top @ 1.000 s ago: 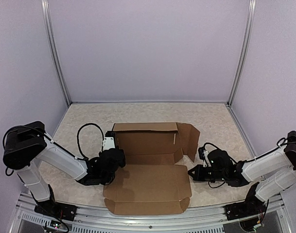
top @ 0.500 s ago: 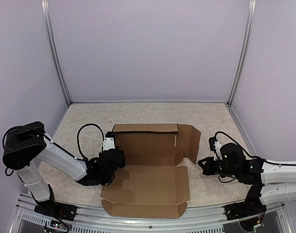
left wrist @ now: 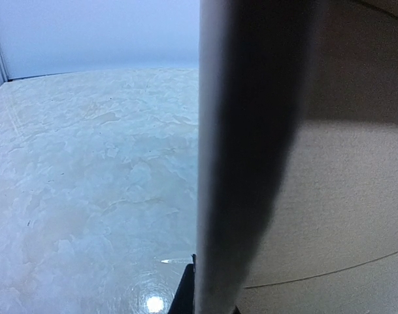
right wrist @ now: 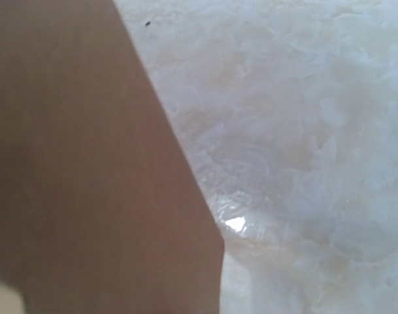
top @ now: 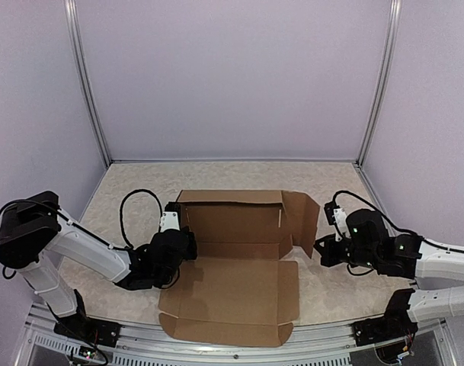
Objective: Fold the paper box
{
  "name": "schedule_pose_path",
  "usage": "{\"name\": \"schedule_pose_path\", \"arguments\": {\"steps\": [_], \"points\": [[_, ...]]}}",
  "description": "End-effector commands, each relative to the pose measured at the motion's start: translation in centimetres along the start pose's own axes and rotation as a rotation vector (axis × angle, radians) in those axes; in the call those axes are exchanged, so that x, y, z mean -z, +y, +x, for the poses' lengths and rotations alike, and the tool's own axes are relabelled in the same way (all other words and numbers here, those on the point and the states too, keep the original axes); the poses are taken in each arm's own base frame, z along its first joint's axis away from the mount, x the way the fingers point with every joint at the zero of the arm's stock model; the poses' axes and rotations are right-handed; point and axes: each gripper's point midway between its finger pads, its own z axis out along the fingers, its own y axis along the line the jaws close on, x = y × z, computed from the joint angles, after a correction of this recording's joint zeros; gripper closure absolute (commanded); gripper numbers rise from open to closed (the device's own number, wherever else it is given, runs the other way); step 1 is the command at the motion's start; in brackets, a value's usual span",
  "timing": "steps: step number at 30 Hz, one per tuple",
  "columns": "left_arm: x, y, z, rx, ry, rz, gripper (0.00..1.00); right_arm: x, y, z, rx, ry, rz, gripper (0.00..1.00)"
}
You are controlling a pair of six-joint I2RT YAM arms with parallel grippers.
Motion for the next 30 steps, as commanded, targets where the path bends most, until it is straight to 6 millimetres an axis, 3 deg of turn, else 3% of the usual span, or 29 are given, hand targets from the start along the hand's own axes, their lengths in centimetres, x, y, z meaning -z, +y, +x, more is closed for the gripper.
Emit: {"name": "schedule_pose_path", "arguments": {"steps": [1,13,23,30], "points": [[0.4,-0.5,-0.8,0.028,-0.019,0.028,1.0,-0.5,0.7,-0.2,0.042,0.027,-0.02,1.0],[0.1,-0.9,-0.6,0.027,-0.018,0.032,1.0,-1.8,3.9,-1.0,0.014,0.02,-0.168,1.0],[0.1,-0.8,-0.4,0.017,-0.014,0.03,1.0,-3.0,5.4,-1.8,0.011,0.019,-0.21,1.0],[0.1,-0.9,-0.5,0.02,-0.019,0.028,1.0,-4.2,6.0,-0.9,0.0,0.049,-0.24,1.0]]}}
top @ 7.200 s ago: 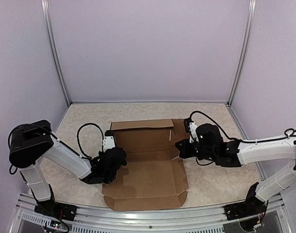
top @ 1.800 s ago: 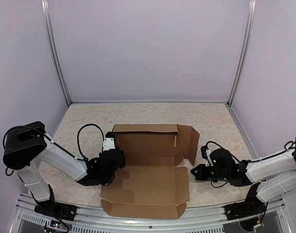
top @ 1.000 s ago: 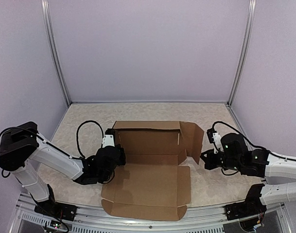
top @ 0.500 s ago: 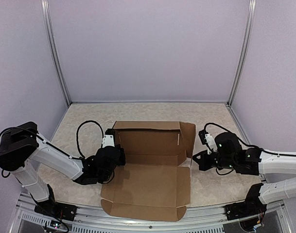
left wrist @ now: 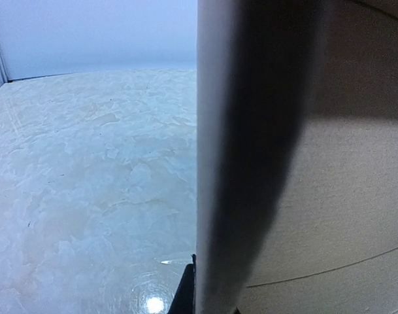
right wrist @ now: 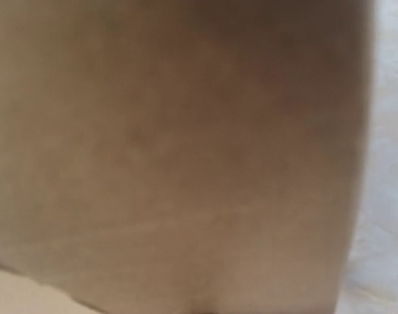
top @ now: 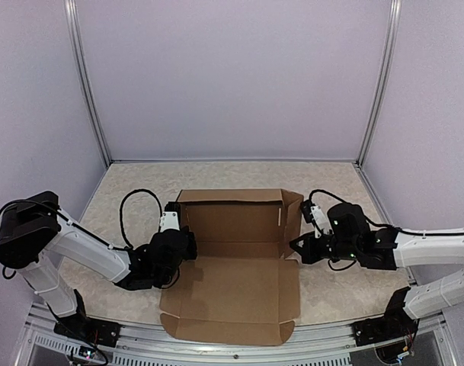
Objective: Fold the paper box
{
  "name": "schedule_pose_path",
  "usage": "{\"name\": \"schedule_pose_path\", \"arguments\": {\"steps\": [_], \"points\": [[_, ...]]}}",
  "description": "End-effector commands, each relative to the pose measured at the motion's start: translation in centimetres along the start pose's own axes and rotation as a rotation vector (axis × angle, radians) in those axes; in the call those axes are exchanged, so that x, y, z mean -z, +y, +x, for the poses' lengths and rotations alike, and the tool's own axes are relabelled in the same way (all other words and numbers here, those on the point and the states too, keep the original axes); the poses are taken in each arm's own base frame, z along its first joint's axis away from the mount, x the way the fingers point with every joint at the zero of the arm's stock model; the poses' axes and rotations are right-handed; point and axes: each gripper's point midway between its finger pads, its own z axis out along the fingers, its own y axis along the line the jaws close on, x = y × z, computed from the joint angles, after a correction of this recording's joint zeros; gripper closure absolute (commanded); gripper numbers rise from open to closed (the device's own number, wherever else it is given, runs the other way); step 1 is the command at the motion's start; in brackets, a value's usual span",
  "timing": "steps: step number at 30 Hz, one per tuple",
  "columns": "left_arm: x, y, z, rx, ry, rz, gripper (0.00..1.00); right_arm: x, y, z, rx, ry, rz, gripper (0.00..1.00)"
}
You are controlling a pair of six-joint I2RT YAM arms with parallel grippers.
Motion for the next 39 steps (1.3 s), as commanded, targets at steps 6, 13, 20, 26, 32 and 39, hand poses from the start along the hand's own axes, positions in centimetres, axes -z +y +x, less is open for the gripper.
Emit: {"name": "schedule_pose_path", "arguments": {"steps": [6,13,20,26,32,39], "points": [[-0.3,-1.0,-0.6,0.021,-0.02,0.008,1.0,-1.4,1.3,-0.4,-0.025,-0.017,-0.057,1.0],[-0.5,-0.8,-0.8,0.03,-0.023,-0.023,1.0,-2.7,0.7,-0.1,-0.023,-0.025,-0.031,1.0],[-0.8,-1.1,-0.3,0.015,-0.008,-0.018,1.0,-3.8,0.3,-0.5,0.016,-0.056,-0.008,1.0],[-0.8,-0.5,-0.1,-0.001,-0.007,-0.048,1.0,-4.5,0.3,-0.6,0.073,-0.077,-0.015,1.0],[-1.1,-0.3,0.9,-0.008,0.007,-0.056,1.0,-4.4,0.0,-0.4,0.176,-0.09,-0.003,1.0],[-1.3,-0.7,0.9,-0.032,0.006,-0.056,1.0,-4.3,-0.7,-0.2,0.285,-0.083,0.036,1.0]]}}
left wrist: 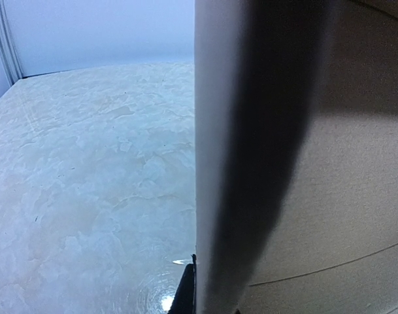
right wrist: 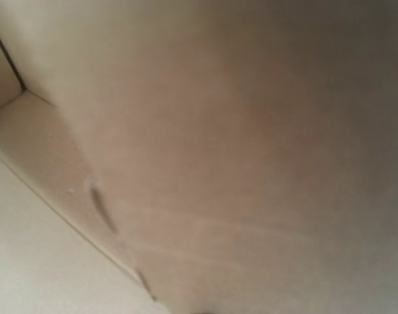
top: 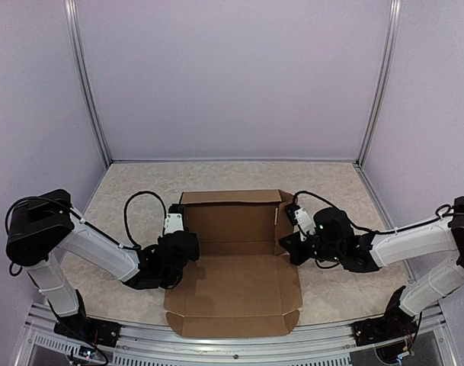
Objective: Fold the paper box
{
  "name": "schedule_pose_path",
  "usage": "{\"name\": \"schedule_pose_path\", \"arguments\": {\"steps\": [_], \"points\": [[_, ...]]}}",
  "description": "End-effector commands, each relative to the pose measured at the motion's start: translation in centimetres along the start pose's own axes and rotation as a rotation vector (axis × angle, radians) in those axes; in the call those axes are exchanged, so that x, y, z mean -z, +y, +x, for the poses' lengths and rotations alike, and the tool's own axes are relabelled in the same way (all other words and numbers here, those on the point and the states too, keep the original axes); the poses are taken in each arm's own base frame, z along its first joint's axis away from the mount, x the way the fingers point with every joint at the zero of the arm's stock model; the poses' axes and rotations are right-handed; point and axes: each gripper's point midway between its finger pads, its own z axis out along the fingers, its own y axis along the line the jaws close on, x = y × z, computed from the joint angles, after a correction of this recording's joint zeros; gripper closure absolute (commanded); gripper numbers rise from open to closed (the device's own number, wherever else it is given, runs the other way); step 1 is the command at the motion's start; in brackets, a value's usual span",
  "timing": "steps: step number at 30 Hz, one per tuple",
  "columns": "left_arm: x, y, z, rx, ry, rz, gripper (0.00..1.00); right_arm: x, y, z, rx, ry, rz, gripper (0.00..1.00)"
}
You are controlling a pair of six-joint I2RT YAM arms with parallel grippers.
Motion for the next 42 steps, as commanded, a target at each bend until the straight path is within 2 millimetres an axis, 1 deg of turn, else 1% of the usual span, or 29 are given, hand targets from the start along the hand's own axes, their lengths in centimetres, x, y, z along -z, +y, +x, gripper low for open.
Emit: {"name": "schedule_pose_path", "arguments": {"steps": [1,4,8,13,17,19,21,23,28,30,34,37,42], "points": [[-0.2,-1.1,-0.4,0.004,-0.004,0.022,1.0,0.2,-0.3,0.1,0.105,-0.016,0.029,1.0],[-0.2,-1.0,-0.1,0.001,0.0,0.02,1.0,0.3,-0.9,0.1,0.135,-0.029,0.057,1.0],[-0.2,-1.0,-0.1,0.001,0.001,0.021,1.0,0.3,-1.6,-0.4,0.175,-0.051,0.099,1.0],[-0.2,-1.0,-0.1,-0.001,0.0,0.023,1.0,0.6,-1.8,-1.2,0.203,-0.073,0.118,1.0],[-0.2,-1.0,-0.1,-0.003,-0.001,0.022,1.0,1.2,-2.1,-1.5,0.223,-0.075,0.13,0.96],[-0.2,-1.0,-0.1,-0.004,-0.002,0.022,1.0,1.6,-2.0,-1.6,0.232,-0.068,0.127,0.93],[-0.2,-0.9,-0.1,-0.002,-0.004,0.021,1.0,2.1,-1.9,-1.4,0.236,-0.053,0.113,0.87],[-0.2,-0.8,-0.1,0.0,-0.004,0.022,1.0,2.5,-1.6,-1.2,0.237,-0.036,0.099,0.79],[-0.2,-0.9,0.0,0.002,-0.003,0.032,1.0,4.0,-1.9,-0.5,0.246,0.02,0.113,0.68],[-0.2,-0.8,0.0,0.004,-0.003,0.035,1.0,4.8,-2.2,-0.4,0.25,0.034,0.123,0.65],[-0.3,-0.8,0.1,0.005,0.0,0.048,1.0,6.2,-2.1,-1.6,0.223,-0.001,0.11,0.6],[-0.4,-0.8,0.2,0.003,0.002,0.052,1.0,6.7,-2.0,-2.4,0.196,-0.009,0.086,0.57],[-0.5,-0.7,0.4,0.004,0.006,0.057,1.0,7.1,-1.9,-2.9,0.129,-0.016,0.013,0.55]]}}
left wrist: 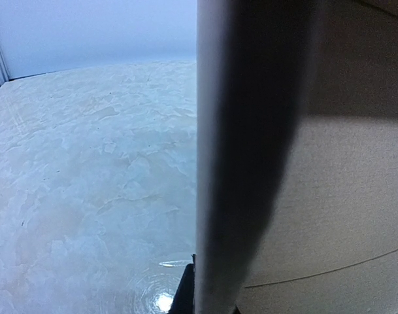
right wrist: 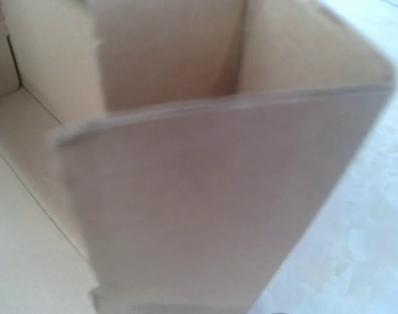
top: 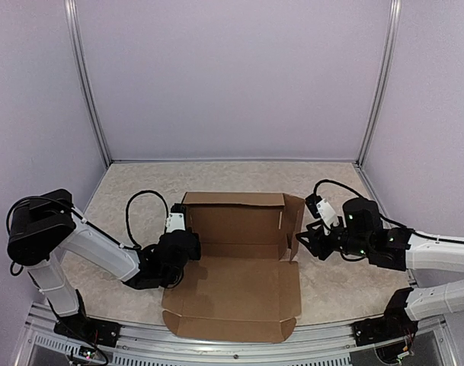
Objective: Fold the paper box
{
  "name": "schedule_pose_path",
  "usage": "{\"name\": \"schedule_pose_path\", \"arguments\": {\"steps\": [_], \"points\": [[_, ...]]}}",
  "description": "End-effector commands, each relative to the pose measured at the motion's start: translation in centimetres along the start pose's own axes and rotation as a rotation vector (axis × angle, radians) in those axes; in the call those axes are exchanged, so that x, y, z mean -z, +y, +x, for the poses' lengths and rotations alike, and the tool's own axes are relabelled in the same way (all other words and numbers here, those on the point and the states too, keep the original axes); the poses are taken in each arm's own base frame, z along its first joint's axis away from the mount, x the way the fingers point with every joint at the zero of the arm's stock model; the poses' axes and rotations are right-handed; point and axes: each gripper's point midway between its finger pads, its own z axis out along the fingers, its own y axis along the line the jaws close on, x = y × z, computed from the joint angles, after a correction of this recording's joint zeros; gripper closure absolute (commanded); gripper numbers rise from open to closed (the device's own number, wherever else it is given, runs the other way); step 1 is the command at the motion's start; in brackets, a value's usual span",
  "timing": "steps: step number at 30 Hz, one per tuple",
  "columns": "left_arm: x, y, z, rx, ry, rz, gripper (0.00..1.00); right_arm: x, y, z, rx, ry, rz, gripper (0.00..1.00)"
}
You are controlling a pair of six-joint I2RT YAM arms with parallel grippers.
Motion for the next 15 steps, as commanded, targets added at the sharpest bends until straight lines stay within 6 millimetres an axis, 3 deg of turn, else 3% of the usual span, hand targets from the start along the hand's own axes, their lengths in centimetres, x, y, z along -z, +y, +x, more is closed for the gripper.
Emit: {"name": "schedule_pose_path", "arguments": {"steps": [1,7,15], "points": [[-0.2,0.1,0.3,0.007,0.0,0.013,1.0,0.6,0.3,-0.3,-0.067,0.016,-0.077,0.55],[-0.3,0.1,0.2,0.005,0.0,0.02,1.0,0.4,-1.2,-0.4,-0.124,0.006,-0.1,0.53],[-0.2,0.0,0.1,0.009,-0.004,0.03,1.0,-1.2,-1.8,-0.5,-0.158,-0.016,-0.137,0.51]]}}
